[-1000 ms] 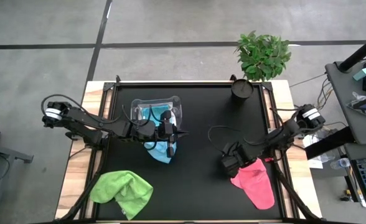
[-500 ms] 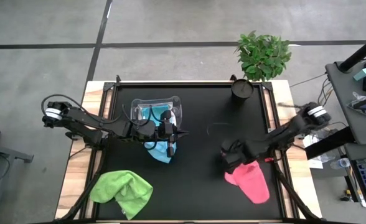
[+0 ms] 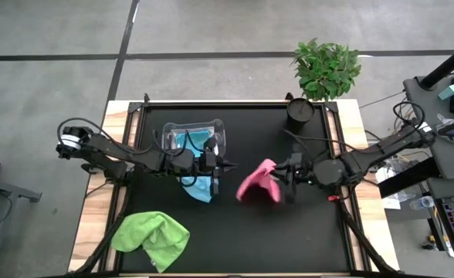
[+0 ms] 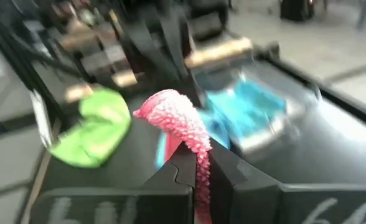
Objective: Fold microfiber towels
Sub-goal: Fold the pink microfiber cloth
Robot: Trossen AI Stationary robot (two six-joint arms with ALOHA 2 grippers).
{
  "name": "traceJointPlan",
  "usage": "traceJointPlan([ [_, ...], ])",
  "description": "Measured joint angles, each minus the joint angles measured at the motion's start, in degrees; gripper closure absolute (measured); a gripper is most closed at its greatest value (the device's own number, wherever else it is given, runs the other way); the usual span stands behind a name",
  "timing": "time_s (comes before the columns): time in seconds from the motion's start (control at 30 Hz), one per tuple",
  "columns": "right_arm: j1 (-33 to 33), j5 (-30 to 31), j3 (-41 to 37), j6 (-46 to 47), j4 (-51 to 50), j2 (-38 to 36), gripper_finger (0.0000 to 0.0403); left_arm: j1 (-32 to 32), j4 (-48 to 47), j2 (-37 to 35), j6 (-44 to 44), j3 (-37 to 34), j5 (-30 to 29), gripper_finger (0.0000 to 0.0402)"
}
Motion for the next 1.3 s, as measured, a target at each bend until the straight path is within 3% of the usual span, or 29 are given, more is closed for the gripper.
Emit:
traceJointPlan([
  [0.27, -1.31, 0.38, -0.14, -2.46, 9.12, 2.7, 0.0394, -0.04, 0.42, 3.84, 0.02, 0.91, 1.73, 0.0311],
  [0.47, -2.44, 1.19, -0.14, -0.15, 10.25, 3.87, 0.0394, -0.04, 0.27, 6.99, -0.01, 0.86, 1.09, 0.023],
  [0.6, -2.83, 1.67, -0.14, 0.88, 10.39, 4.11, 0.0394, -0.09, -3.2, 8.47, -1.78, 0.93, 0.04, 0.0196],
  [0.77, -3.22, 4.08, -0.14, 2.89, 10.44, 4.66, 0.0394, -0.49, -3.38, 9.24, -2.74, 0.61, 5.64, 0.0185],
  [0.87, -3.38, 8.08, -0.12, 4.1, 10.69, 5.52, 0.0394, -0.74, -3.24, 9.22, -5.68, 0.65, 6.13, 0.0185],
  [1.0, -3.42, 14.02, -0.12, 5.4, 10.81, 8.09, 0.0394, -0.7, -2.99, 9.21, -10.81, 0.78, 0.21, 0.0185],
  [1.13, -3.76, 15.44, -0.11, 6.86, 10.78, 10.85, 0.0394, -0.73, -1.96, 9.56, -12.08, 0.84, -7.03, 0.0185],
  [1.3, -5.33, 15.56, -0.11, 7.07, 10.8, 11.7, 0.0394, -0.7, 5.9, 12.1, -11.47, 0.86, -8.65, 0.0185],
])
